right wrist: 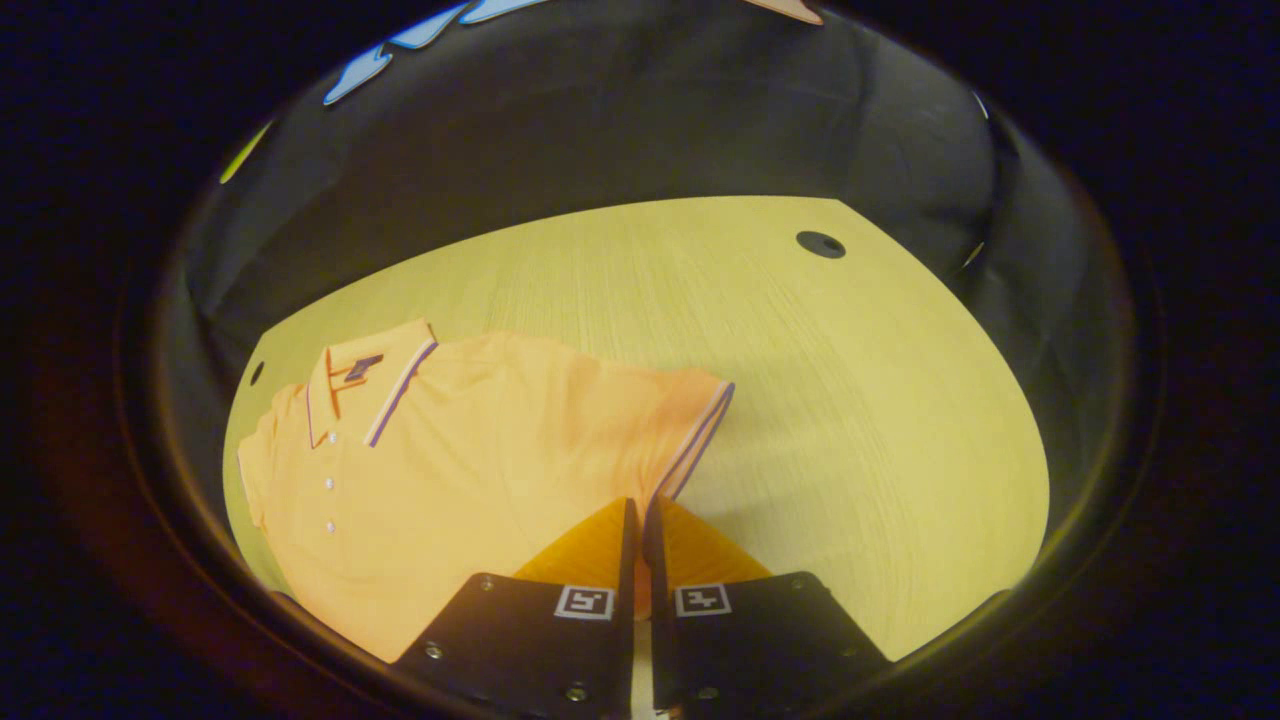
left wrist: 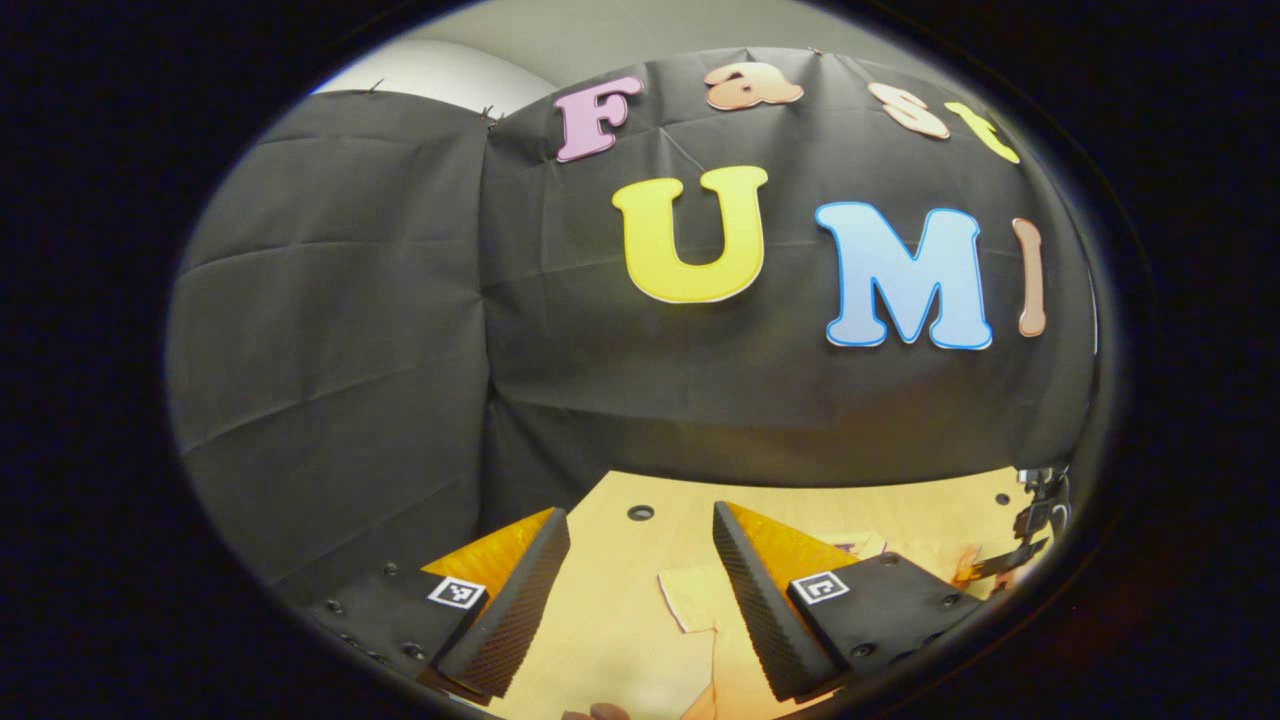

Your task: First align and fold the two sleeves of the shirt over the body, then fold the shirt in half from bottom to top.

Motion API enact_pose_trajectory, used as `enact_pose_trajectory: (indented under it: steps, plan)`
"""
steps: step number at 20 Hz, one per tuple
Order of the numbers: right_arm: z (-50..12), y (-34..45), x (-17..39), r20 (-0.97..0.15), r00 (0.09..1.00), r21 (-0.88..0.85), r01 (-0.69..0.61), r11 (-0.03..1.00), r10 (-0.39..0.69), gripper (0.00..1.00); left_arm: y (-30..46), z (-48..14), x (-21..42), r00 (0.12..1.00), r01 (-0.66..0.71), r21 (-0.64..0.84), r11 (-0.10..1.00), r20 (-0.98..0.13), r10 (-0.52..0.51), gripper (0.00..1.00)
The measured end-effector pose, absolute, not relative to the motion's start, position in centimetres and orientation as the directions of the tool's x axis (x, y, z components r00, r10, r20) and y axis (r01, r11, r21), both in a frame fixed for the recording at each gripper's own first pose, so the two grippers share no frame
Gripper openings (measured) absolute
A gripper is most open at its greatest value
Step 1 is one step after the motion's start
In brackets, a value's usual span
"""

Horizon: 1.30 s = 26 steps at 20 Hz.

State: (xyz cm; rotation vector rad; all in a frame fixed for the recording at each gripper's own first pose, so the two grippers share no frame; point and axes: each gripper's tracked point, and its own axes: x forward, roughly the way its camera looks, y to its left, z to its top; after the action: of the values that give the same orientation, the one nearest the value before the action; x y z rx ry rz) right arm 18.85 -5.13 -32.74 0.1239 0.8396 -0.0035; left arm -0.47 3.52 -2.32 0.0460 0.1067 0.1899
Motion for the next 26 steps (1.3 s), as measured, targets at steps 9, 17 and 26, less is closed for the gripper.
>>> enact_pose_trajectory:
  steps: [9,17,26]
  plan:
    - [-25.7,1.5,21.3,-0.632,0.759,0.131,-0.093,0.987,0.156,0.08,4.9,-2.4,-1.3,0.974,-0.200,0.040,0.979,-0.098,0.203,0.94]
    - [-24.7,12.0,20.2,-0.623,0.721,0.109,-0.303,0.947,0.303,0.08,7.8,-3.3,-2.9,0.962,-0.252,0.023,0.967,-0.104,0.253,0.94]
    - [-26.4,14.9,18.8,-0.660,0.678,0.090,-0.355,0.930,0.323,0.08,8.7,-5.6,-2.8,0.958,-0.244,0.011,0.970,-0.153,0.242,0.94]
